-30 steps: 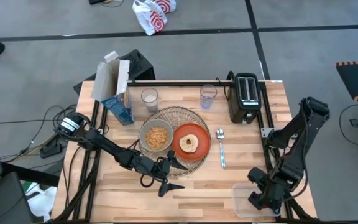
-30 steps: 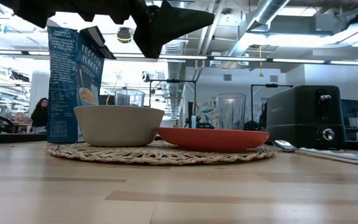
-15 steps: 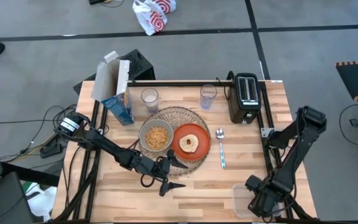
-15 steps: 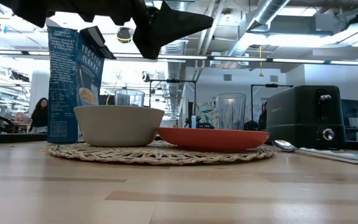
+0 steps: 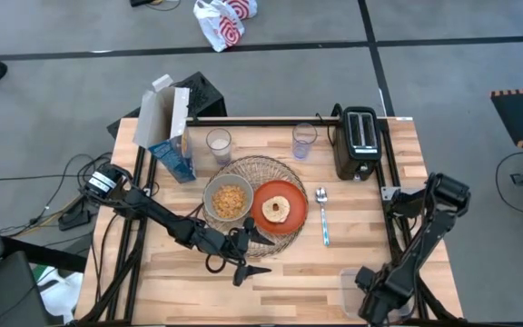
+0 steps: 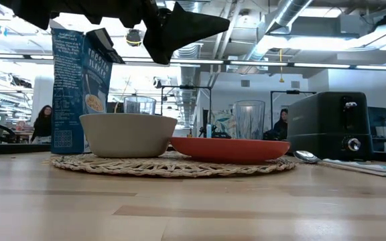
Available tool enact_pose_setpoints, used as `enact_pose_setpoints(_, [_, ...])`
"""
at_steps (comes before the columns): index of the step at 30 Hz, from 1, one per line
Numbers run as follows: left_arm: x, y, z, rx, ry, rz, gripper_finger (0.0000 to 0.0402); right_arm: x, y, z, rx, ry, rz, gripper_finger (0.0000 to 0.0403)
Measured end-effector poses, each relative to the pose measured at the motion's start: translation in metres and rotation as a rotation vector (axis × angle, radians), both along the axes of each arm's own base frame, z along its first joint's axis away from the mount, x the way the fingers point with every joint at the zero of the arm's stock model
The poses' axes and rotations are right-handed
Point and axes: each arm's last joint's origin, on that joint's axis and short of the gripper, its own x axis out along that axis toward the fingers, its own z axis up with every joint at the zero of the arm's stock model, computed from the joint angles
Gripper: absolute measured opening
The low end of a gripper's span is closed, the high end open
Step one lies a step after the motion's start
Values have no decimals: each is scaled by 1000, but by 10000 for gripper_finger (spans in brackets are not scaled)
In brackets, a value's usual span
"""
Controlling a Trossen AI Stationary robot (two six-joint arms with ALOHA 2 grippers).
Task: Arrange a breakfast setting
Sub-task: Put the red apple on the top of the brown table mat
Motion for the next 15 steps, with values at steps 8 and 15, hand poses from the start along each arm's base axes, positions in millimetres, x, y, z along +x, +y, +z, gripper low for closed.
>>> enact_pose_setpoints(8, [0,0,0,-2,0,0,348,1,2,8,11,-17,13,305])
enact_pose_setpoints(15, [0,0,0,-2,0,0,348,4,-4,49,8,-134,19,305])
